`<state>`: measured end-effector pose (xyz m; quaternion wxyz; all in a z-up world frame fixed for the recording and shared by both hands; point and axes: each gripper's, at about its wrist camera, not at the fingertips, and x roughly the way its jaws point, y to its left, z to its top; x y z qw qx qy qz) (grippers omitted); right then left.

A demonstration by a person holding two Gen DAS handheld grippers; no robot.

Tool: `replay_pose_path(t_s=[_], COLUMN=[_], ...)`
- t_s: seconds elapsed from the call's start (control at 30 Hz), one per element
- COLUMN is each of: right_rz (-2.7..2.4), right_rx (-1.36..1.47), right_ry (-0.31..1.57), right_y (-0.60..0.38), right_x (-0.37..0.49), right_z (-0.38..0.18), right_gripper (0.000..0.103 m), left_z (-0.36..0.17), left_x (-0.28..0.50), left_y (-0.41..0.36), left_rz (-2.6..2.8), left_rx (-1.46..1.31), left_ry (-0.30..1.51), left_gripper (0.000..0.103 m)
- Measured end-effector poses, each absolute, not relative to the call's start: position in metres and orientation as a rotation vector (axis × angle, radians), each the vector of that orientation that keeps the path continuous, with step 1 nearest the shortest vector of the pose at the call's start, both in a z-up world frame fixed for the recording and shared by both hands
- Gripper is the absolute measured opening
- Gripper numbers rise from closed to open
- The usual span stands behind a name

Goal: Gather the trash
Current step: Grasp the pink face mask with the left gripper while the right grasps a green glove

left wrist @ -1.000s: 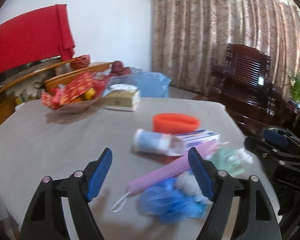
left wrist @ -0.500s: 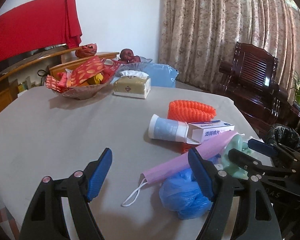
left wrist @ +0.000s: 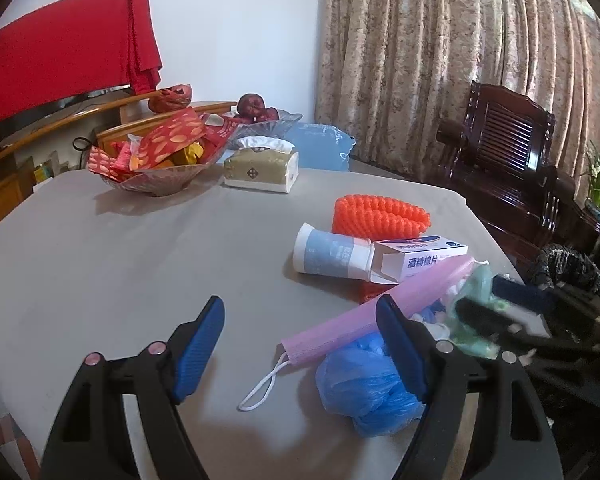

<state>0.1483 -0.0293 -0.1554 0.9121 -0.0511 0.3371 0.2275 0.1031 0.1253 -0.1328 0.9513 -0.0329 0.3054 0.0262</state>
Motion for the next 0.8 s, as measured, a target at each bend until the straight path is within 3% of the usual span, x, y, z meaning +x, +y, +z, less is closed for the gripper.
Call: replay_pose_path(t_s=[0.07, 0.13, 0.17, 0.2, 0.57, 0.8], right_rz=[0.486, 0.533, 0.548, 0.565, 0.481, 0.448], right_rx=[-0.103, -0.105, -0.107, -0.106, -0.033, -0.018], right_ry=[0.701, 0.706, 0.699, 0.699, 0.614, 0.635], right_y=[-0.028, -0.026, -0.026, -0.026, -0.071, -0.08], right_x=[0.15, 0.151, 0.149, 0.149, 0.154, 0.16], right_z=[-0.159, -0.158, -0.156, -0.155, -0.115, -0.123], right_gripper=[0.042, 0.021, 0.017, 0.002, 0.001, 0.001], left_z=[-0.133, -0.134, -0.135, -0.135, -0.145, -0.16], left_x=[0.103, 0.104, 0.105, 0.107, 0.131, 0.15], left_y=[0.124, 0.123, 0.122, 0.12, 0.089, 0.076], left_rz=[0.049, 0.045, 0.04, 0.032, -0.064, -0.107], left_rx=[-0.064, -0.059, -0.058, -0.057, -0.025, 0.007], left_ry=[0.624, 0.629, 0.632, 0.636, 0.676, 0.736], left_gripper=[0.077, 0.077, 0.077, 0.077, 0.077, 0.063])
